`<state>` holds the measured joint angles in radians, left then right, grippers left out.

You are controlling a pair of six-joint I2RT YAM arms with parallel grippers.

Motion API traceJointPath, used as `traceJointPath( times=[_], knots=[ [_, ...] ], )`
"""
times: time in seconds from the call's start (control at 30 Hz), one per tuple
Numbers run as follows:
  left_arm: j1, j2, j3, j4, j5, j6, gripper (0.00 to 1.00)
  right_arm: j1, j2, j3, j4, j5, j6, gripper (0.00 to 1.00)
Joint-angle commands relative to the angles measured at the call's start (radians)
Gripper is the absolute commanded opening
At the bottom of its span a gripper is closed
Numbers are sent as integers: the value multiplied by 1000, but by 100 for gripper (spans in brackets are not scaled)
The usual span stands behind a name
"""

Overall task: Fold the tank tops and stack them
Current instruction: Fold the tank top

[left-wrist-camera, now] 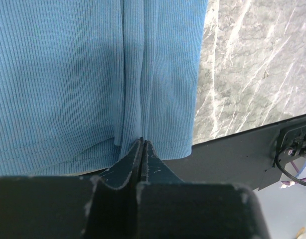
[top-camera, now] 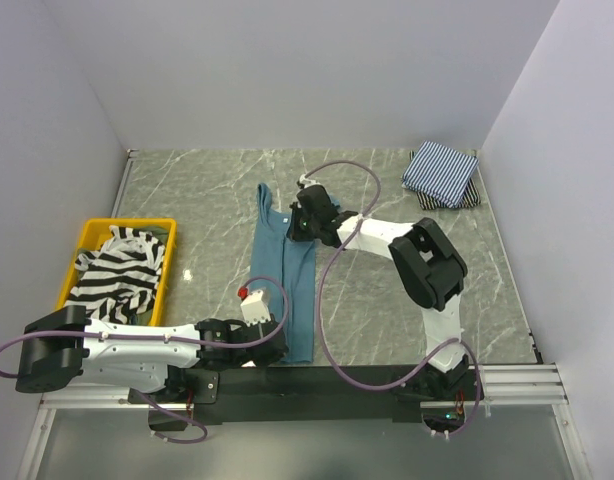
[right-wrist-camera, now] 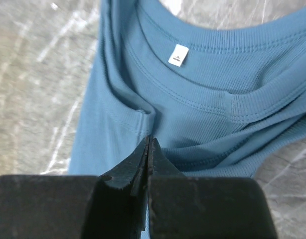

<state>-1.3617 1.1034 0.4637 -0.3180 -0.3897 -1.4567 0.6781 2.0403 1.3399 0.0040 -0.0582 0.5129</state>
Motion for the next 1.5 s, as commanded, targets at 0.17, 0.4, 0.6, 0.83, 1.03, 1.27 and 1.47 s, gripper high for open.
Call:
traceJointPath(
  times=[0.17,0.4,0.6,0.83,1.03,1.27,1.47],
  knots=[
    [3,-2,0,17,-5,-1,1,11,-45,42,48,0,12,0],
    [3,-7,-2,16,-3,-1,1,32,64,145,4,-19,-10,0],
    [1,-23,4,4,-3,4,1,37,116,171,-19,-20,-10,0],
    [0,-140,78,-101,-31,21,6,35,104,166,-32,11,-20,14],
    [-1,-189,179,-153,-83,79,16,29,21,166,-54,32,-45,46],
    [181,-70,221,-14,29,205,16,-66,-101,191,-105,49,-1,51],
    [343,93,234,151,181,334,7,-218,-190,65,-114,101,97,51]
  ],
)
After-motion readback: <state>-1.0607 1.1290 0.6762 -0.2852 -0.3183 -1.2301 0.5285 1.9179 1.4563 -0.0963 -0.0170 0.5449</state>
